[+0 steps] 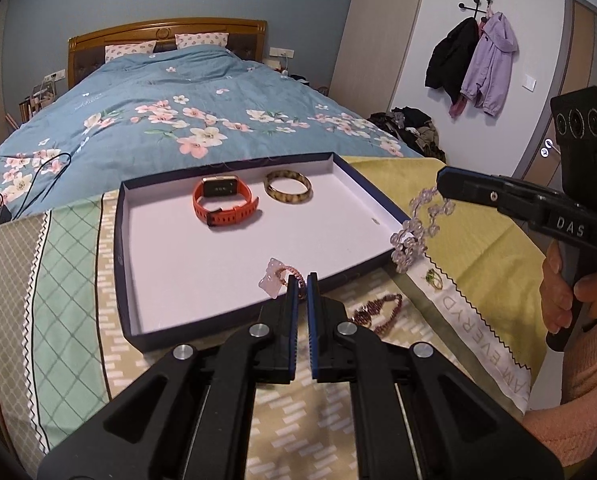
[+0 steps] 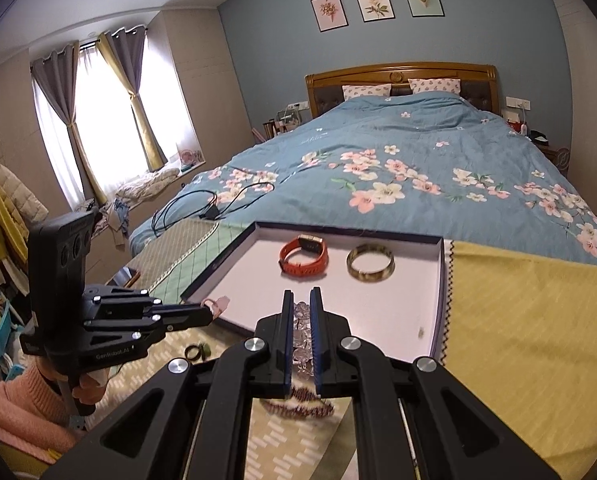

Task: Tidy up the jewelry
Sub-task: 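Lower the pink ring and crystal bracelet into the box and open both tools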

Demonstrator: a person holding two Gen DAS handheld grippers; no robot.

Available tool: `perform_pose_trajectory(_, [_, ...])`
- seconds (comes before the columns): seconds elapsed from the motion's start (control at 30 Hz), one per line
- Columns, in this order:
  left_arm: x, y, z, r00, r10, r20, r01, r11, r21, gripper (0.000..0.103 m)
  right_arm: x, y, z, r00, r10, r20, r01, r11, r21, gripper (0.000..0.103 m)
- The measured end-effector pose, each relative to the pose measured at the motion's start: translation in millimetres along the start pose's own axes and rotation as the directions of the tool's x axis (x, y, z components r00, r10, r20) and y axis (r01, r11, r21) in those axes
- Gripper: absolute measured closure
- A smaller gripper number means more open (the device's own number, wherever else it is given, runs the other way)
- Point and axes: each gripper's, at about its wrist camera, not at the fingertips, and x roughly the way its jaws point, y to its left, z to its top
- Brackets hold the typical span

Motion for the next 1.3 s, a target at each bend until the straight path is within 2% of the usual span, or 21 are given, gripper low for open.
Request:
perform_pose_trajectory(0.3, [13, 12, 16, 0.999, 0.040, -0.001, -0.040, 0.999, -0.004, 0.098, 27, -7, 18, 1.000, -0.004, 0.002, 0.004, 1.000, 0.015, 0.097])
perform_pose_trajectory(0.57, [33, 24, 27, 0.996, 0.079, -0.035, -0.080, 0.997, -0.005, 0.098, 61, -13, 28, 1.000, 0.001, -0.022, 0.000, 0.999, 0.050, 0.097])
perform_pose_trajectory(0.97, [63, 39, 37, 0.987, 0.140, -0.078, -0.139, 0.990, 0.017, 0.098, 106, -28, 35, 0.998, 0.047, -0.050, -0.039, 0.987, 0.155, 0.097])
perform_pose_trajectory(1.1, [72, 42, 37, 0.984, 0.151, -0.094, -0.150, 0.988, 0.027, 0.098, 120, -41, 29, 0.995, 0.042, -0.089, -0.023, 0.978, 0.206, 0.097])
perform_pose_trajectory(1.3, [85, 44, 38, 0.980, 0.160, -0.122, -0.156, 0.987, 0.044, 0.098, 125, -55, 21, 0.990, 0.003, -0.140, 0.028, 0.975, 0.219, 0.097])
